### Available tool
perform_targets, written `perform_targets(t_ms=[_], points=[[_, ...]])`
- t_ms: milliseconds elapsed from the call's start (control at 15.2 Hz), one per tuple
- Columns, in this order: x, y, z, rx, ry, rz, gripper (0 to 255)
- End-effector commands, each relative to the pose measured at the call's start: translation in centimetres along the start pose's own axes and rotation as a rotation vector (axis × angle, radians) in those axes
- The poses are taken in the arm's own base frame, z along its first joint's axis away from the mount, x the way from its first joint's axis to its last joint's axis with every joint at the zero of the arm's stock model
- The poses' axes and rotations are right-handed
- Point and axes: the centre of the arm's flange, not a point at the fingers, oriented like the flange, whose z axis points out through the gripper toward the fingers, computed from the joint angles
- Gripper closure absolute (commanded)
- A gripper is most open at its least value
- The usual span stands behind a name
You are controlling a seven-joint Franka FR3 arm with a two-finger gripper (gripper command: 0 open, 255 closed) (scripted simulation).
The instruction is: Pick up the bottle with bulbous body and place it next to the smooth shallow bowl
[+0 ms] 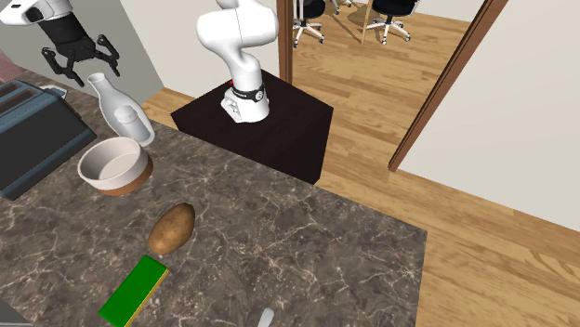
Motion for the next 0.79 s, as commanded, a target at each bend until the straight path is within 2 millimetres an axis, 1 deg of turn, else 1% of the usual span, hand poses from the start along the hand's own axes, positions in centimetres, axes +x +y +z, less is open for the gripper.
perform_targets(t_ms=[0,198,726], points=[[0.0,0.0,-1.3,0.000,0.000,0.000,0],[0.0,0.0,-5.0,0.000,0.000,0.000,0],[0.0,0.0,-5.0,0.000,0.000,0.000,0]])
